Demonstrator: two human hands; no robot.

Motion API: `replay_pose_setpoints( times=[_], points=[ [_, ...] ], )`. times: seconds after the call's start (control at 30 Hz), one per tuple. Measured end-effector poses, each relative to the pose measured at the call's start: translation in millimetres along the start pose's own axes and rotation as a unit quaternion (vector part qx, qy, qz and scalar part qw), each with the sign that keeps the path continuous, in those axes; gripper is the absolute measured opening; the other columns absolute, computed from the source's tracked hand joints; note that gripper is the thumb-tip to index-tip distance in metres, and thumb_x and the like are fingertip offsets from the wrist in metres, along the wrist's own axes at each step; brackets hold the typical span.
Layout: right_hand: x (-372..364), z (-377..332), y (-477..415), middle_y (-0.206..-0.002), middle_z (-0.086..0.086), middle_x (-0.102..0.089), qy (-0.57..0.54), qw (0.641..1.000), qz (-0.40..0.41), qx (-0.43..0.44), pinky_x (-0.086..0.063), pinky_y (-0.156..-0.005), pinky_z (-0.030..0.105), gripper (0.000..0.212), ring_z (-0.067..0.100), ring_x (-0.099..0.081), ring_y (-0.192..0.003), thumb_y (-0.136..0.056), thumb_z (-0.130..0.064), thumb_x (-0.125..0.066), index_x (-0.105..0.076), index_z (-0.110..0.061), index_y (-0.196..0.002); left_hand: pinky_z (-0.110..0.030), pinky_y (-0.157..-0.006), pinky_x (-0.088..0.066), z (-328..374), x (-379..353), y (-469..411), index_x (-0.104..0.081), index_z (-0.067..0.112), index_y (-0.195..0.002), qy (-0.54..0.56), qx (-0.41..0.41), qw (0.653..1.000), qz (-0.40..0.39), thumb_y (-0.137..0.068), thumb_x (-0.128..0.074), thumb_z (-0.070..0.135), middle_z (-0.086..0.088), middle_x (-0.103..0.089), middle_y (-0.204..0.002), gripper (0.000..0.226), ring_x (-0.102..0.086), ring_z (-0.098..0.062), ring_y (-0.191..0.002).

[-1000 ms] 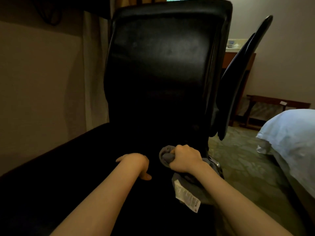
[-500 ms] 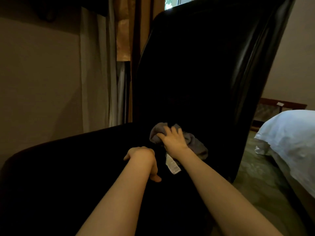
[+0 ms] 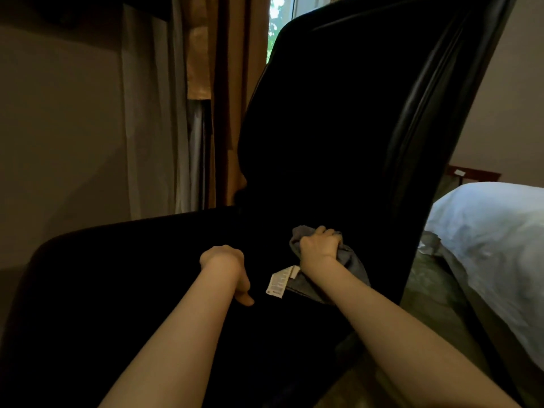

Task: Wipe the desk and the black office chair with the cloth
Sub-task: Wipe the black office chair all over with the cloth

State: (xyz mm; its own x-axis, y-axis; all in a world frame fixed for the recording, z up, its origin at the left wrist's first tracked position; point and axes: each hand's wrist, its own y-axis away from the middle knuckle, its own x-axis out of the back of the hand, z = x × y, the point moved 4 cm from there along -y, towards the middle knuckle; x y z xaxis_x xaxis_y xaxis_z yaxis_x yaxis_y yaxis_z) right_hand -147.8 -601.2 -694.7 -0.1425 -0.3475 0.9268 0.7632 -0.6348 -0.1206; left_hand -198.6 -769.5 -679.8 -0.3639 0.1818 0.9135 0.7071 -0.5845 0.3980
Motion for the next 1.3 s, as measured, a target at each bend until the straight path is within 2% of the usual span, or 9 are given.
replay_pose_setpoints(
  times=[0.2,0.4,0.5,0.7,0.77,0.83,0.97,1.17,1.3],
  points=[
    [20.0,41.7,56.7,-0.131,0.015,-0.046,-0.025,0.996,-0.062,0.064,-0.044,-0.088,0.042,0.054,0.034,-0.048,-0.116,-0.093,-0.043,-0.049,-0.043,-0.007,-0.133,-0.035,-0.091,-0.046,0.0,-1.8,12.0,-0.046,0.011,-0.132,-0.023,0.022,0.999,0.029,-0.074,-0.075,0.043,-0.009,-0.049,-0.131,0.072,-0.05,-0.028,-0.119],
    [32.9,67.2,118.2,-0.123,0.01,-0.054,-0.011,0.99,-0.11,0.084,-0.044,-0.088,0.043,0.046,0.032,-0.053,-0.111,-0.095,-0.04,-0.045,-0.049,-0.009,-0.13,-0.033,-0.087,-0.047,-1.7,-12.0,26.1,-0.049,0.012,-0.13,-0.036,0.049,0.995,0.076,-0.076,-0.071,0.045,-0.008,-0.052,-0.128,0.067,-0.054,-0.027,-0.115],
    [49.4,62.7,124.1,-0.125,0.01,-0.054,0.017,0.993,-0.088,0.083,-0.045,-0.09,0.042,0.045,0.032,-0.053,-0.114,-0.094,-0.036,-0.049,-0.05,-0.009,-0.129,-0.033,-0.087,-0.048,-0.9,-14.4,34.2,-0.052,0.012,-0.127,-0.035,0.039,0.994,0.091,-0.08,-0.067,0.044,-0.008,-0.053,-0.126,0.059,-0.055,-0.026,-0.113],
    [61.2,1.7,75.0,-0.135,0.014,-0.039,-0.083,0.992,0.045,0.08,-0.035,-0.099,0.041,0.048,0.033,-0.04,-0.123,-0.091,-0.03,-0.053,-0.044,-0.014,-0.135,-0.033,-0.088,-0.051,-4.2,-20.4,37.4,-0.056,0.013,-0.122,-0.025,0.018,0.993,0.116,-0.08,-0.066,0.043,-0.007,-0.057,-0.122,0.052,-0.057,-0.025,-0.109],
    [42.3,-22.1,59.0,-0.139,0.014,-0.033,-0.074,0.992,0.028,0.101,-0.03,-0.103,0.046,0.05,0.035,-0.035,-0.126,-0.09,-0.026,-0.055,-0.041,-0.017,-0.137,-0.033,-0.088,-0.049,-5.3,-25.0,35.4,-0.056,0.012,-0.123,-0.03,0.019,0.991,0.126,-0.082,-0.065,0.042,-0.007,-0.056,-0.124,0.052,-0.057,-0.026,-0.112],
    [29.7,-32.7,45.8,-0.146,0.015,-0.027,-0.066,0.995,-0.026,0.076,-0.027,-0.105,0.05,0.051,0.038,-0.03,-0.13,-0.094,-0.026,-0.052,-0.036,-0.017,-0.142,-0.033,-0.089,-0.048,-5.8,-25.8,32.6,-0.054,0.014,-0.124,-0.027,0.018,0.99,0.14,-0.082,-0.064,0.043,-0.007,-0.055,-0.125,0.052,-0.056,-0.025,-0.114],
    [34.9,-15.6,49.8,-0.146,0.018,-0.03,-0.034,0.995,-0.088,0.021,-0.034,-0.101,0.049,0.054,0.038,-0.032,-0.13,-0.097,-0.029,-0.045,-0.03,-0.007,-0.144,-0.032,-0.09,-0.049,-9.8,-25.2,30.5,-0.052,0.016,-0.127,-0.025,0.017,0.99,0.137,-0.08,-0.066,0.044,-0.005,-0.055,-0.126,0.056,-0.056,-0.024,-0.114],
    [10.5,46.0,106.8,-0.135,0.017,-0.037,-0.052,0.998,-0.042,0.011,-0.038,-0.091,0.041,0.051,0.037,-0.04,-0.12,-0.096,-0.03,-0.046,-0.037,-0.006,-0.14,-0.032,-0.097,-0.048,-13.2,-13.0,34.7,-0.056,0.019,-0.129,-0.018,0.039,0.995,0.091,-0.071,-0.073,0.052,-0.004,-0.058,-0.129,0.069,-0.056,-0.022,-0.117],
    [12.3,53.4,121.2,-0.134,0.017,-0.037,-0.085,0.995,-0.045,0.028,-0.038,-0.089,0.041,0.056,0.037,-0.04,-0.118,-0.095,-0.033,-0.05,-0.035,-0.006,-0.142,-0.038,-0.098,-0.047,8.3,-17.2,41.7,-0.05,0.01,-0.132,-0.044,0.066,0.993,0.083,-0.083,-0.066,0.032,-0.01,-0.051,-0.133,0.055,-0.052,-0.029,-0.12]
  ],
)
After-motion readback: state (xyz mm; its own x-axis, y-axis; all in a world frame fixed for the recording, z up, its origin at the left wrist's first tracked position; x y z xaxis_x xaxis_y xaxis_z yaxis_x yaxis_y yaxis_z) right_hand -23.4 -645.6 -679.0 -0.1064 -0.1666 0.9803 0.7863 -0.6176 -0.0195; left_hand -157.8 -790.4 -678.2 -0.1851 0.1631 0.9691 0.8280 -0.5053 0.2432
